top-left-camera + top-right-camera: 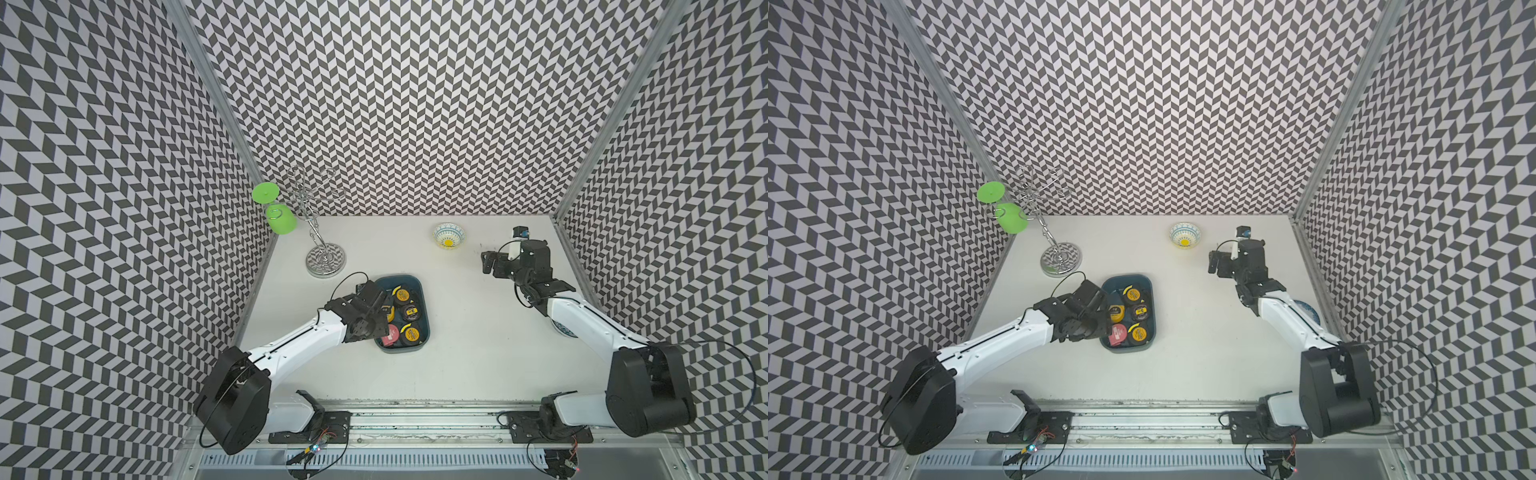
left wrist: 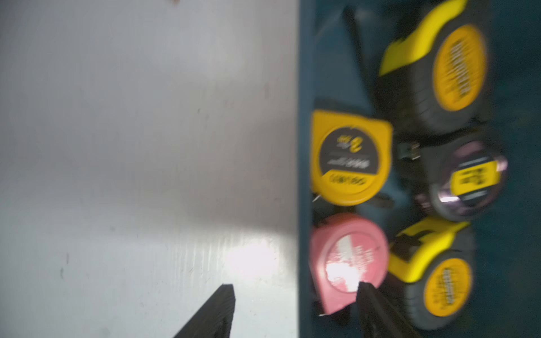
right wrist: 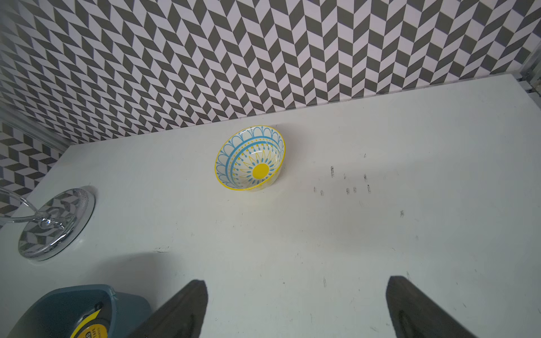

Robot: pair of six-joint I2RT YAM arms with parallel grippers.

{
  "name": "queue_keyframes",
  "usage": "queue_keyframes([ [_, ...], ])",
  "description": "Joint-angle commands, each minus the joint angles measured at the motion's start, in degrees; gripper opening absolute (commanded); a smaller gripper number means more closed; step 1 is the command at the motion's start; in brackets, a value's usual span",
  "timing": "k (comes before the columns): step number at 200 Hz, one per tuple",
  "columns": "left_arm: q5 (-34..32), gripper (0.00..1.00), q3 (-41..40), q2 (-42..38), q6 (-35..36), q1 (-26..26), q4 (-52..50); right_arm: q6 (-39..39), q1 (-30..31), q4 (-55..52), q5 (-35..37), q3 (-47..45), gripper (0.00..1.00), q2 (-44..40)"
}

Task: Take the tape measure out of the storage box
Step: Move the storage box to the center of the board, then pick up the tape measure from the storage box.

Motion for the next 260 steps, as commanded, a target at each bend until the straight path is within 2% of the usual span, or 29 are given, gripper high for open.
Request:
queue_keyframes([
  [1, -2.42, 0.83, 7.92, 1.68, 3.32, -0.32, 0.56, 1.99, 0.42, 1.48, -3.58, 0.99, 1.00, 0.07],
  [39, -1.20, 0.99, 18.54, 11.28, 7.36, -0.25, 1.30, 3.53, 0.76, 2.27, -6.98, -0.54, 1.00, -0.06],
  [87, -0.59, 1.00, 28.38, 23.93, 8.84, 0.18, -0.36, 3.02, 0.73, 1.59, -6.60, -0.54, 0.99, -0.13],
  [129, 0.08, 0.99, 30.38, 28.95, 7.53, 1.38, -1.03, 2.89, 0.76, 1.64, -6.19, -0.98, 1.00, -0.26],
  [210, 7.11, 0.96, 29.04, 32.45, -0.21, 4.66, 1.38, 2.67, 0.73, 1.55, -5.35, -0.54, 1.00, 0.24],
  [260, 8.36, 0.95, 31.10, 34.41, -0.99, 4.85, 0.41, 2.93, 0.71, 2.10, -5.39, -0.10, 1.00, 1.12],
])
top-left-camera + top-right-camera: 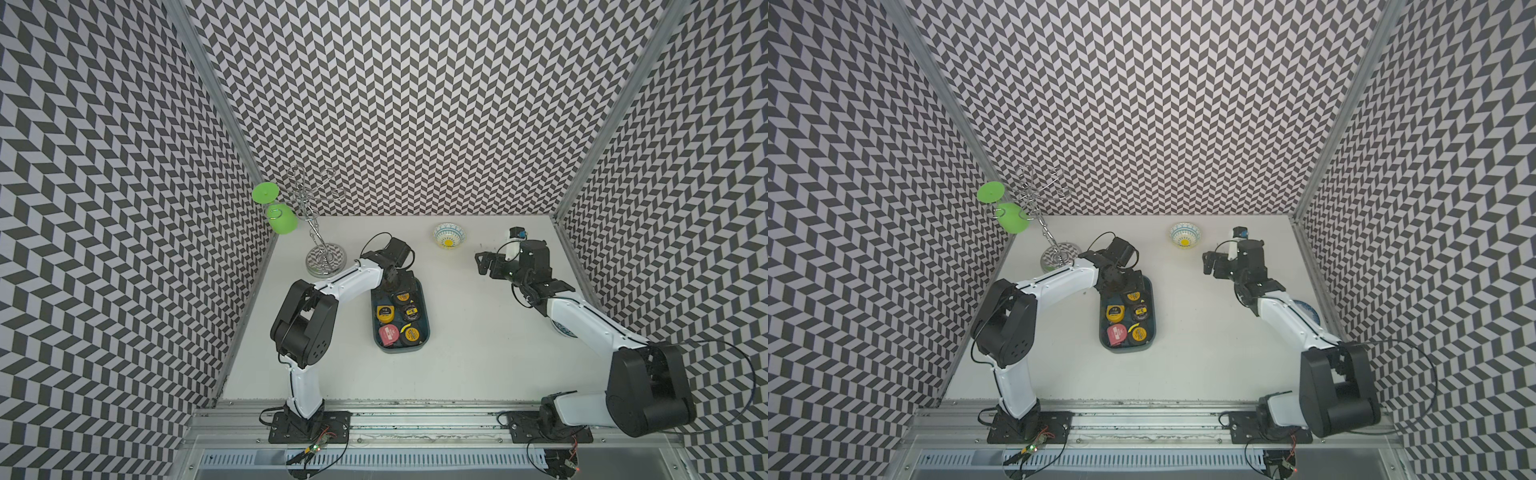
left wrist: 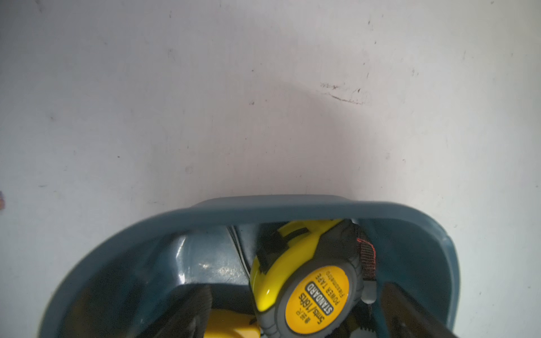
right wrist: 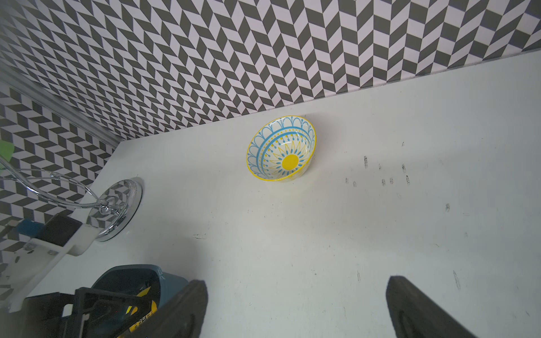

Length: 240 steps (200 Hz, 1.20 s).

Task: Take the tape measure out of the storage box
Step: Pick up the tape measure from the storage box.

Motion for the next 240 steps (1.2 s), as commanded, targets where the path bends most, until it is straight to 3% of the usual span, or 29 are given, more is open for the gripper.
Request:
queue_keyframes([
  [1, 1.45, 0.95, 2.30, 1.72, -1.02, -0.12, -0.35, 0.07, 0.39, 2.03, 0.55, -0.06, 1.00, 1.10],
  [150, -1.92, 0.90, 8.15, 9.05, -3.74, -2.66, -8.53, -0.36, 0.33, 3.25, 0.91, 0.69, 0.99, 2.96],
  [185, -2.65, 0.78, 8.43, 9.83, -3.79, -2.78, -8.61, -0.24, 0.31, 3.68, 0.91, 0.38, 1.00, 3.25],
  [240, -3.28, 0.48, 8.58, 9.76, -3.61, -2.76, -8.44, -0.36, 0.25, 3.77, 0.73, 0.12, 1.00, 3.26],
])
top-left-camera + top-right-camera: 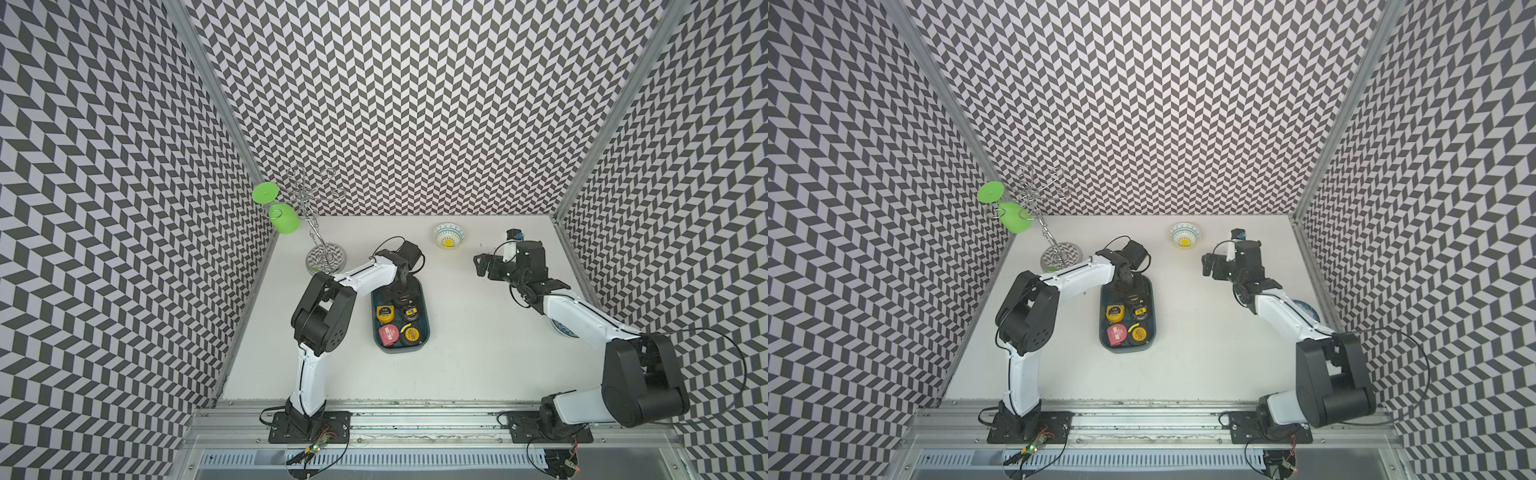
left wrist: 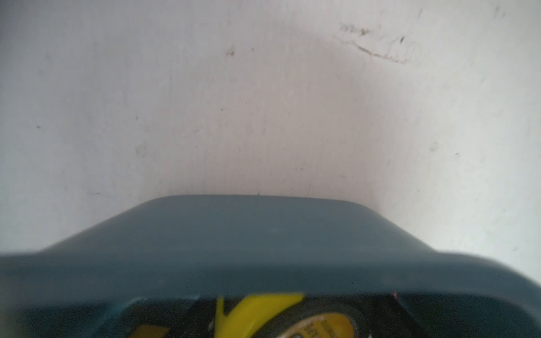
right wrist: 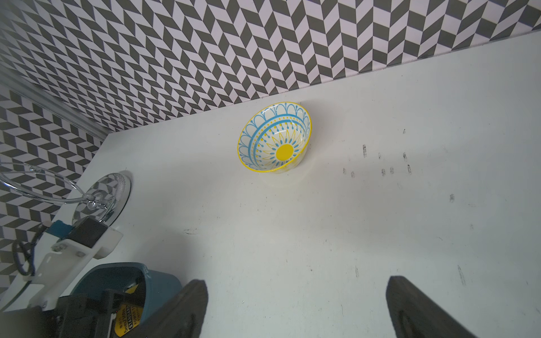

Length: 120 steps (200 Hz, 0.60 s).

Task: Take the tape measure out of the storage box
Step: Pick up the tape measure from the storage box.

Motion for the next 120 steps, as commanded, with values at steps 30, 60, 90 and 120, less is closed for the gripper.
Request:
queue_keyframes([
  [30, -1.75, 0.35, 1.37, -0.01, -0.29, -0.42, -2.06, -0.34, 0.20, 3.36, 0.21, 0.12, 1.00, 0.42],
  [60, -2.19, 0.22, 1.72, -1.83, -0.45, -0.37, -2.34, -0.19, 0.25, 3.35, -0.12, 0.12, 1.00, -0.09],
  [90, -2.20, 0.11, 2.07, -3.98, -0.82, -0.41, -1.82, 0.06, 0.26, 3.27, -0.88, 0.12, 1.00, -0.28],
  [120, -1.74, 0.05, 2.42, -5.49, -0.41, -0.39, -1.62, 0.43, 0.27, 3.14, -1.33, -0.06, 1.00, -0.85],
])
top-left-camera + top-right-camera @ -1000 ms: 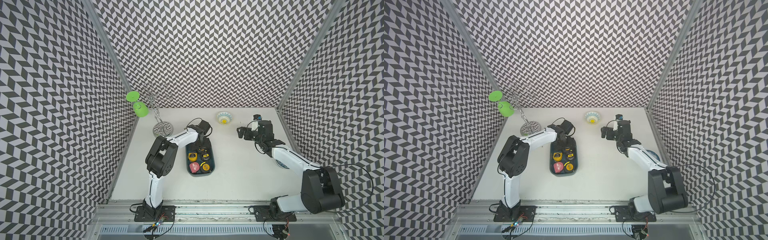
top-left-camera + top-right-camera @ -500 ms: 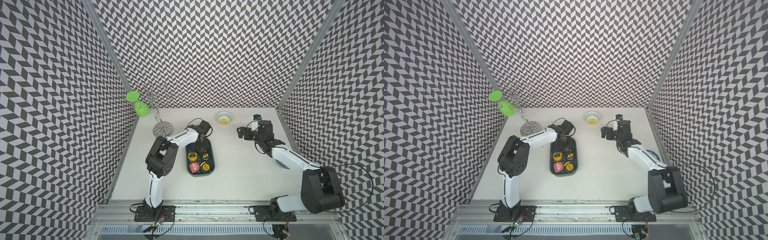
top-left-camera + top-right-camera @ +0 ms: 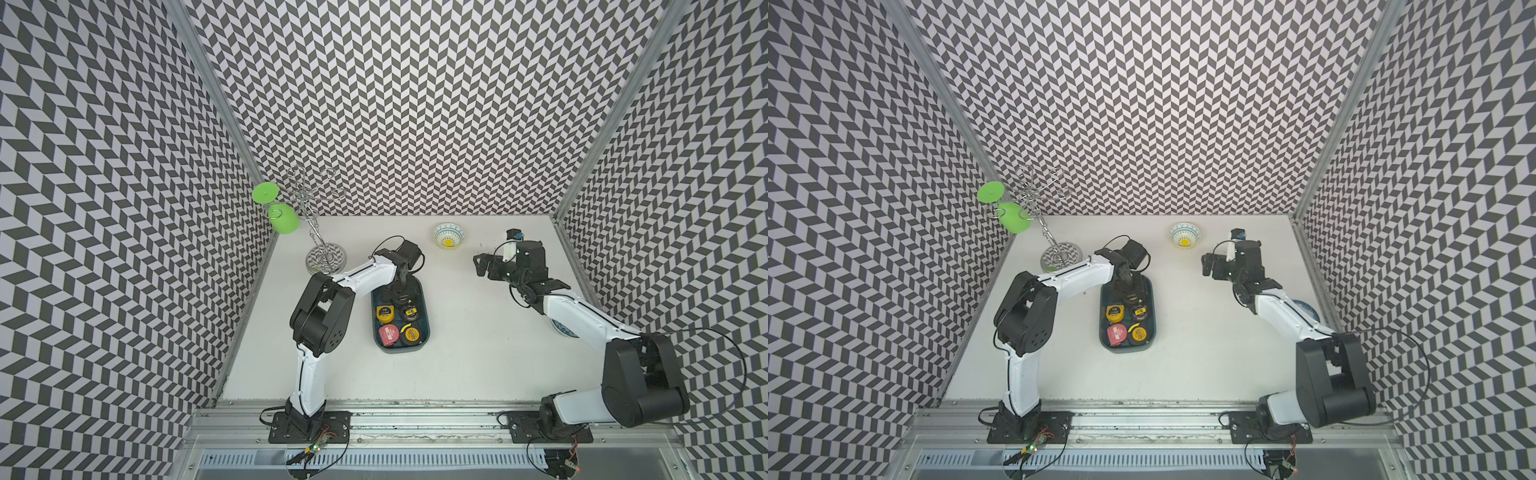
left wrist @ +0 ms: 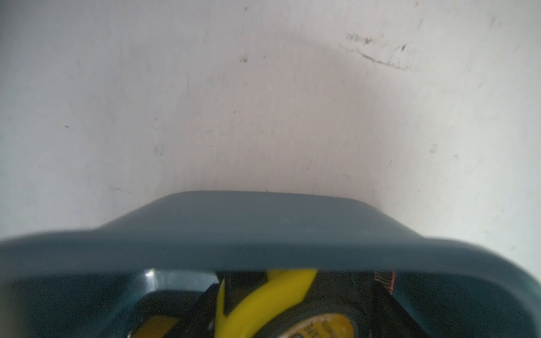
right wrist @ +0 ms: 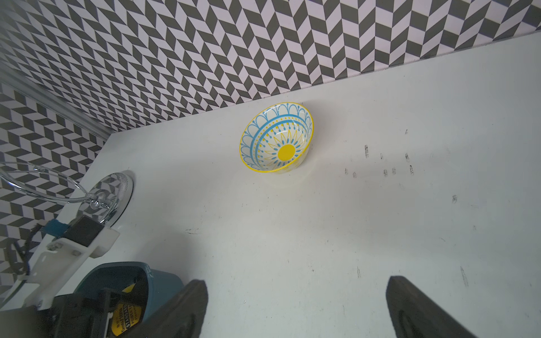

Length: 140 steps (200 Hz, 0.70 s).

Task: Take the tape measure out of the storage box
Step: Pick up the tape measure from the storage box.

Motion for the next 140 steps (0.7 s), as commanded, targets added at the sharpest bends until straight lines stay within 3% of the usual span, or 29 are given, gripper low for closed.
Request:
queue_keyframes([
  [1, -0.74, 0.05, 2.25, -4.24, 0.13, -0.40, -0.67, 0.38, 0.28, 2.96, -0.82, -0.06, 1.00, -0.87],
  [30, -0.36, 0.00, 2.16, -6.72, 0.02, -0.41, -0.37, 0.74, 0.40, 2.74, -1.43, -0.29, 1.00, -1.40],
  [140, 2.13, 0.00, 4.67, -16.42, -2.53, -0.91, -0.54, 3.48, 5.26, 5.09, -7.12, -2.93, 1.00, -5.85],
])
